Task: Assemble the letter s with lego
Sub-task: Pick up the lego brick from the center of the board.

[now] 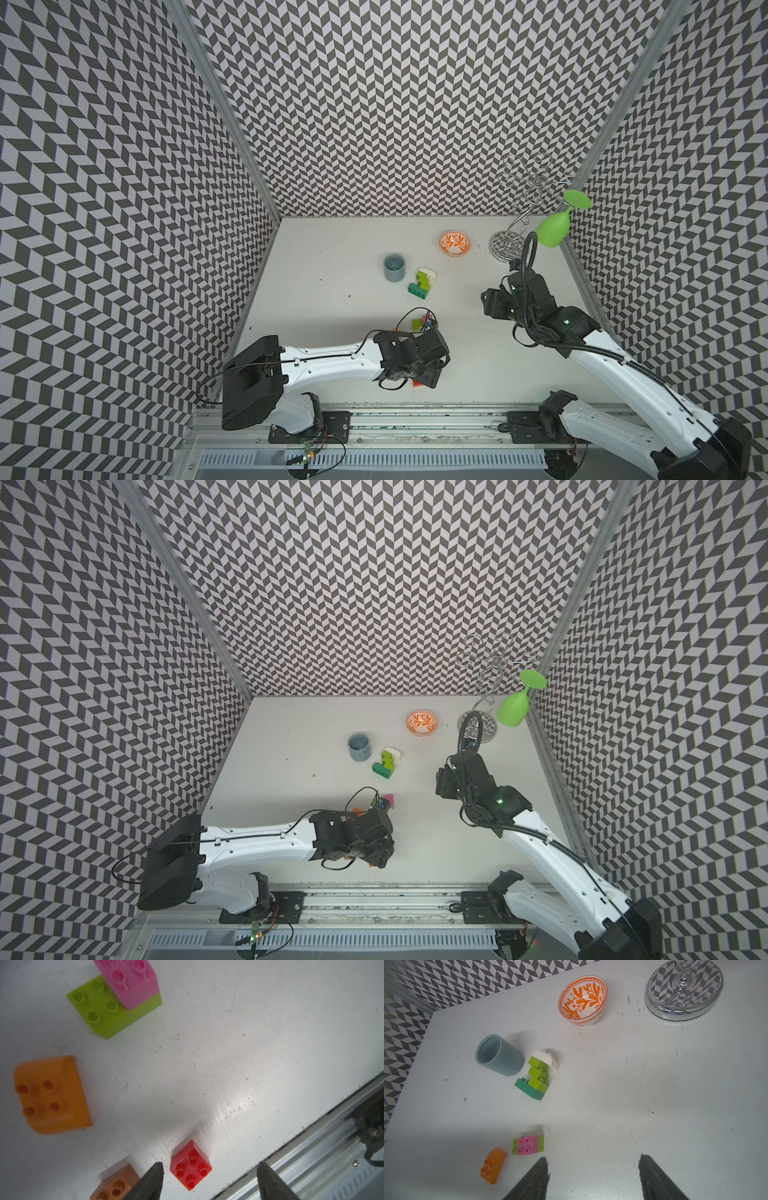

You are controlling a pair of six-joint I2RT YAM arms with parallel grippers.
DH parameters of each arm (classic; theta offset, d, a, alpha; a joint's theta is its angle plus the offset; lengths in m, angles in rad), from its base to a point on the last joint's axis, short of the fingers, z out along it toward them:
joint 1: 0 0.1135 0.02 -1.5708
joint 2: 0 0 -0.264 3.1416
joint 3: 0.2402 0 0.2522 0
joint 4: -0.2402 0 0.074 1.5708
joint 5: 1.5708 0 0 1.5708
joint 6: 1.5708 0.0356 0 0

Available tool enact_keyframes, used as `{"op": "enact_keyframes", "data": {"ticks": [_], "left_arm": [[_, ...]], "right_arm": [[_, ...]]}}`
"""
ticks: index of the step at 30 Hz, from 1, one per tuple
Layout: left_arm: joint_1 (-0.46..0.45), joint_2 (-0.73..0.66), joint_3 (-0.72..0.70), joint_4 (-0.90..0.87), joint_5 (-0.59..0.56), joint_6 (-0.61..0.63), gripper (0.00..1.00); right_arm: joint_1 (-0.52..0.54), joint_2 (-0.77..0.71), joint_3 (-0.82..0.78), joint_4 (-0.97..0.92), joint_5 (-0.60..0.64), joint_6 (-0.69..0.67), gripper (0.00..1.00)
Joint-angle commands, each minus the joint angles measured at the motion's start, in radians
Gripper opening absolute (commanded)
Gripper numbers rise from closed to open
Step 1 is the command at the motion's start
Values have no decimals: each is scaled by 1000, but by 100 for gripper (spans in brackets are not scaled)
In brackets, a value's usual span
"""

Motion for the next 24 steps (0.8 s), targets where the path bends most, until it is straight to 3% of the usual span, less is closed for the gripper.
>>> {"op": "enact_keyframes", "data": {"ticks": [1,10,21,24], "left_arm": [[-17,-2,-11,-56,-4,-130,70],[-31,5,-49,-25,21,-314,64],[-32,141,-48,23,81,-356,63],[-32,151,-49,23,86,-359,58]], "right_arm": [[-6,5,-6,52,-12,-11,69],[-7,18,-3,66,-32,-34,69],[-23,20,-13,83,-57,-65,69],[-24,19,-19,91,-67,-67,69]]}}
